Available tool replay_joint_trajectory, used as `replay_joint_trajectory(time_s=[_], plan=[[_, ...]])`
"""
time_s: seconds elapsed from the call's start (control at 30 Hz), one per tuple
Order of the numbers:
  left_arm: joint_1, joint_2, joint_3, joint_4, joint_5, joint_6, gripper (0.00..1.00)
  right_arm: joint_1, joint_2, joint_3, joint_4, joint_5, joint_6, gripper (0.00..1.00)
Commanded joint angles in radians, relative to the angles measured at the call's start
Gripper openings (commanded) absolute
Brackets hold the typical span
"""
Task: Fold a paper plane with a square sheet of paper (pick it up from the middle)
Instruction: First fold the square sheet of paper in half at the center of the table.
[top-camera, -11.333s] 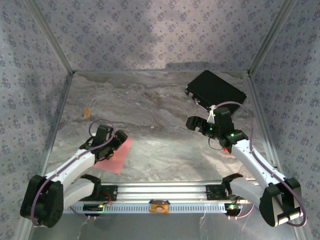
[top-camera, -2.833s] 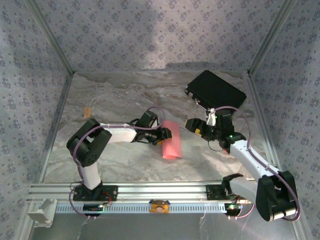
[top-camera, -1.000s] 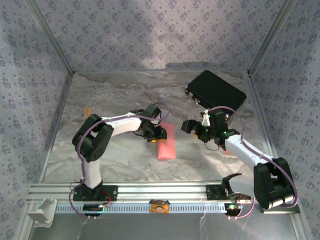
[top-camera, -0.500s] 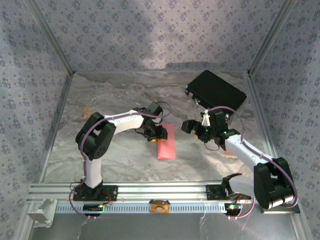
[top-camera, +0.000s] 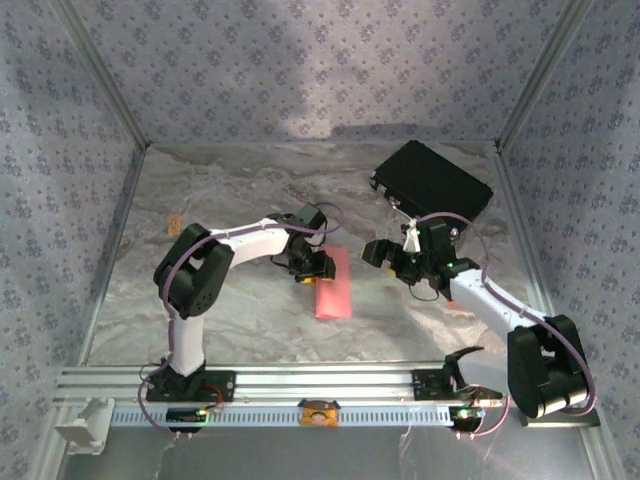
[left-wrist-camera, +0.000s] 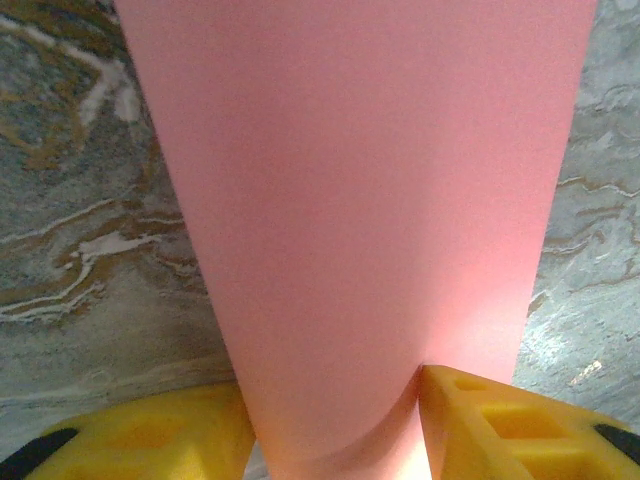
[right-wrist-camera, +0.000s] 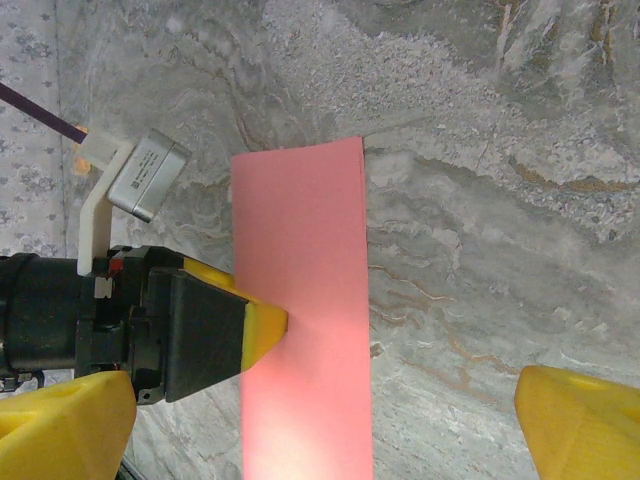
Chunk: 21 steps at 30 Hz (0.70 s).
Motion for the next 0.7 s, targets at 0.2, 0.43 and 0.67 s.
replay_joint_trajectory(time_s=[0.2,0.43,0.67], plan=[[-0.016,0.125,-0.028,0.022,-0.107,0.043,0.49,0.001,-0.008,0.020,-0.023,0.017,-0.015,0.99],[-0.018,0.130,-0.033,0.022,-0.114,0.039,0.49,0.003,0.002,0.020,-0.014,0.003,-0.017,0.96],[-0.021,0.131,-0.034,0.019,-0.123,0.040,0.49,0.007,0.019,0.022,0.005,-0.020,-0.013,0.87]])
